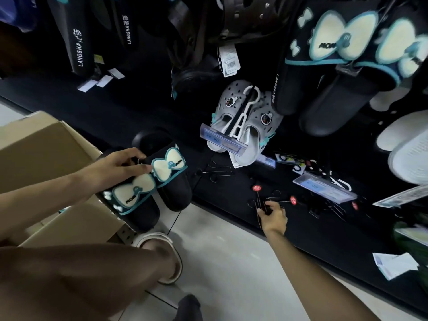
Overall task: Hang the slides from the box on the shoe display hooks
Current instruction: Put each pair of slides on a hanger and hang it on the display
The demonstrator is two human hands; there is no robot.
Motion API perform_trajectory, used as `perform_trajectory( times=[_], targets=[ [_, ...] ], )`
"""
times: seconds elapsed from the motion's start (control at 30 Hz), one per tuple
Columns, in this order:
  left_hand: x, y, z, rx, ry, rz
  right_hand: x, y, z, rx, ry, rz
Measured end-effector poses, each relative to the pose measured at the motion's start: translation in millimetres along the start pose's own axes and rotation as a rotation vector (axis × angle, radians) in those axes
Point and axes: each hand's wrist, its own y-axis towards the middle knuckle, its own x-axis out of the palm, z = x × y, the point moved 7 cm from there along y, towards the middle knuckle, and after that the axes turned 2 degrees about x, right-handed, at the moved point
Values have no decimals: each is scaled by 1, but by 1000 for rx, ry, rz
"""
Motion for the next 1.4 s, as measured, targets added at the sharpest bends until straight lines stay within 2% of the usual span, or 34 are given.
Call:
perform_trajectory(
  times=[0.2,0.47,0.93,1.17,1.4],
  targets=[
    [26,2,22,55,92,10,5,7,15,63,101,-61],
    [31,-4,25,60,197,-4,4,7,20,72,52,-103],
    [17,-13,18,22,108,76,0,-1,3,103,84,-181],
    [3,-22,28,54,113,136,-9,-18,-15,4,9,-261],
    [-34,-31,29,98,154,258,2,-59,-80,-240,122,-413]
  ],
)
